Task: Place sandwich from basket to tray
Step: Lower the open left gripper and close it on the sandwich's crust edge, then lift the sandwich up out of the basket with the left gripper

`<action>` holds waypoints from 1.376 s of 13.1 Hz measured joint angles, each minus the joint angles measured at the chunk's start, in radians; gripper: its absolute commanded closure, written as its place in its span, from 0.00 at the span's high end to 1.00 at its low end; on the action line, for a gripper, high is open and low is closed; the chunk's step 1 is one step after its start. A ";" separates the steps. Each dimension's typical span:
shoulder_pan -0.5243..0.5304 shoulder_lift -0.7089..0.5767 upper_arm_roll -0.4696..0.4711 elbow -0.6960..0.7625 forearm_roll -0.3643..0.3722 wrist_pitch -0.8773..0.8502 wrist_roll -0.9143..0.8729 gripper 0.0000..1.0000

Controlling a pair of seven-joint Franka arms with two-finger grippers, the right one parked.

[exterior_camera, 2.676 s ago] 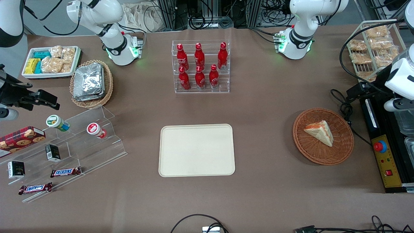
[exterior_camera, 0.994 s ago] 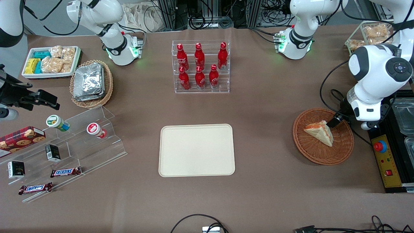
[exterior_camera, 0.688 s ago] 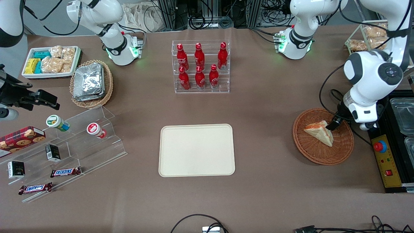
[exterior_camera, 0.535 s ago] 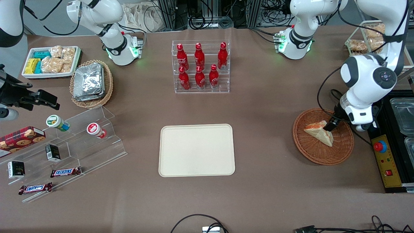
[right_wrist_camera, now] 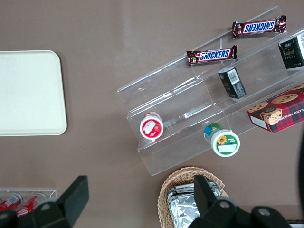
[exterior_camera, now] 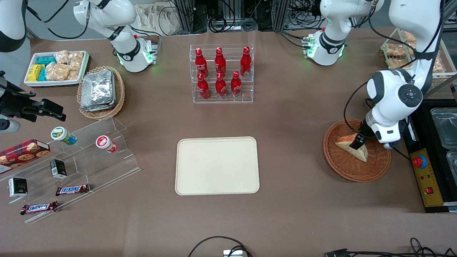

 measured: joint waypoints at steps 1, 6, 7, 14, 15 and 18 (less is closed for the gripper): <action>0.000 0.008 0.000 0.000 0.000 0.007 -0.001 1.00; 0.000 0.025 -0.001 0.000 0.000 0.025 -0.002 0.79; -0.001 0.027 -0.002 0.000 0.000 0.027 -0.002 0.69; -0.004 0.037 -0.003 0.005 0.002 0.030 0.016 0.17; -0.004 0.036 -0.003 0.007 0.002 0.030 0.037 0.16; -0.004 0.021 -0.002 0.030 0.002 -0.011 0.129 0.15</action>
